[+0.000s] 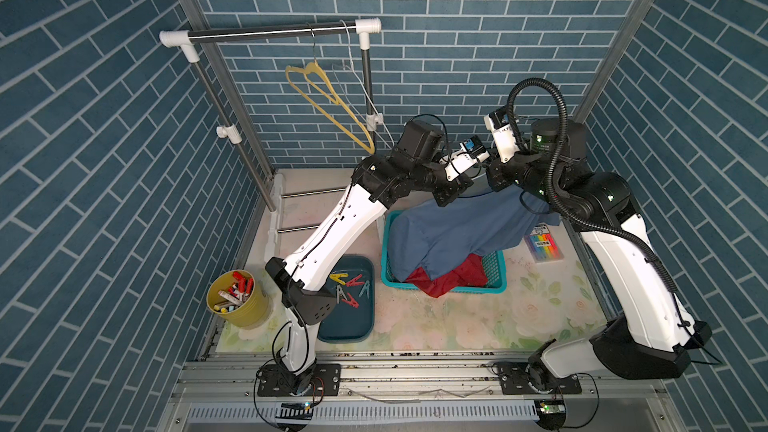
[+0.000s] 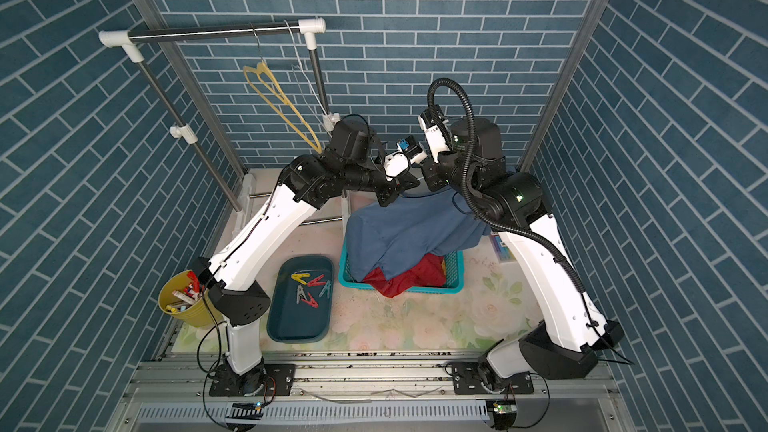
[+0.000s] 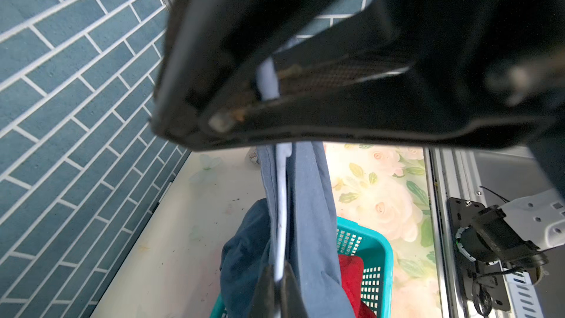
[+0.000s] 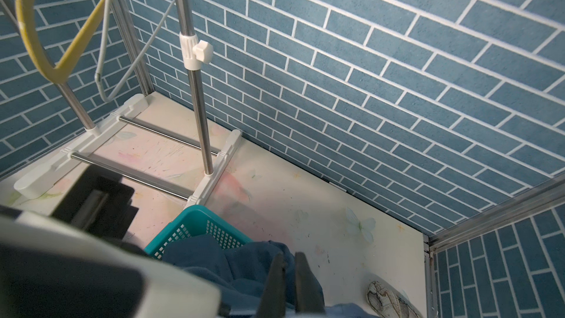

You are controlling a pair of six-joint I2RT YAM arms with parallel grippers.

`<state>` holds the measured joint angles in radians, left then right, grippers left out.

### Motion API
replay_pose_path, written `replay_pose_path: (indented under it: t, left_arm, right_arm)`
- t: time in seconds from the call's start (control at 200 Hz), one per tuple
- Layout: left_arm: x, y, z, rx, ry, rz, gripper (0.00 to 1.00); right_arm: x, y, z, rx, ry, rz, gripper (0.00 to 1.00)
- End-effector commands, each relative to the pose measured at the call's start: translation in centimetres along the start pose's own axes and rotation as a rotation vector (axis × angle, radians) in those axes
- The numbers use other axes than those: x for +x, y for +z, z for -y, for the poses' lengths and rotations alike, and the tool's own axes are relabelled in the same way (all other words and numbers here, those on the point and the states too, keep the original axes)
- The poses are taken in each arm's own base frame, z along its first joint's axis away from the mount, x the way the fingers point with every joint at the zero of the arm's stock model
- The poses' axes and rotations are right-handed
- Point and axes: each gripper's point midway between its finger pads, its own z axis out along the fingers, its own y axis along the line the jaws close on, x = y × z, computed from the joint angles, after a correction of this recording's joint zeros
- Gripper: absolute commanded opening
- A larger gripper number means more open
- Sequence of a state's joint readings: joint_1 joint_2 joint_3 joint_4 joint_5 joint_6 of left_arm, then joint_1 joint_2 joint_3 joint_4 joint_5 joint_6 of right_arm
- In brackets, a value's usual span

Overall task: Remove the clothespins securing t-shirts to the hanger
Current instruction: Adjust the hanger, then remove the clothespin from the hanger.

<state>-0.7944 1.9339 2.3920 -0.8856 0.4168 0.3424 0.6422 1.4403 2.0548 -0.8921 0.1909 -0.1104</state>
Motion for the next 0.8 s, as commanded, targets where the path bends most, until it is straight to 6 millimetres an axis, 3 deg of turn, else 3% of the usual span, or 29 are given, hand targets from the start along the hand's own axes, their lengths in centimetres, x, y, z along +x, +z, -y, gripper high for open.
replay_pose_path:
  t: [0.0, 0.03, 0.07, 0.22, 0.36, 0.485, 0.7, 0.795]
  left_arm:
    - [0.4, -2.3, 0.4, 0.026, 0.031, -0.012, 0.0]
    - [0.4, -2.8, 0.2, 0.028, 0.025, -0.007, 0.0]
    - [0.4, -3.5, -0.2, 0.033, 0.013, -0.003, 0.0]
    - [0.9, -6.1, -0.5, 0.075, -0.009, 0.001, 0.0]
    - [0.5, -8.7, -1.3, 0.12, -0.046, 0.054, 0.0]
    - [0.7, -10.7, -2.2, 0.134, -0.089, 0.071, 0.0]
    - [1.4, -12.3, -2.1, 0.148, -0.117, 0.058, 0.0]
    - [1.5, -12.4, -2.0, 0.15, -0.139, 0.054, 0.0]
  right_arm:
    - [-2.5, -3.0, 0.7, 0.0, -0.016, 0.127, 0.33]
    - [-2.3, -3.5, 0.9, 0.004, -0.028, 0.126, 0.47]
    - [-1.9, -4.4, 1.5, 0.013, -0.04, 0.116, 0.56]
    - [-0.2, -8.1, 4.1, 0.027, -0.037, 0.103, 0.7]
    - [3.3, -8.5, 4.0, 0.042, -0.155, 0.018, 0.72]
    - [7.0, -8.7, 2.7, 0.005, -0.312, -0.013, 0.73]
    - [12.0, -8.5, 1.9, -0.001, -0.606, -0.062, 0.73]
    - [12.9, -7.9, 2.3, 0.021, -0.676, -0.092, 0.71]
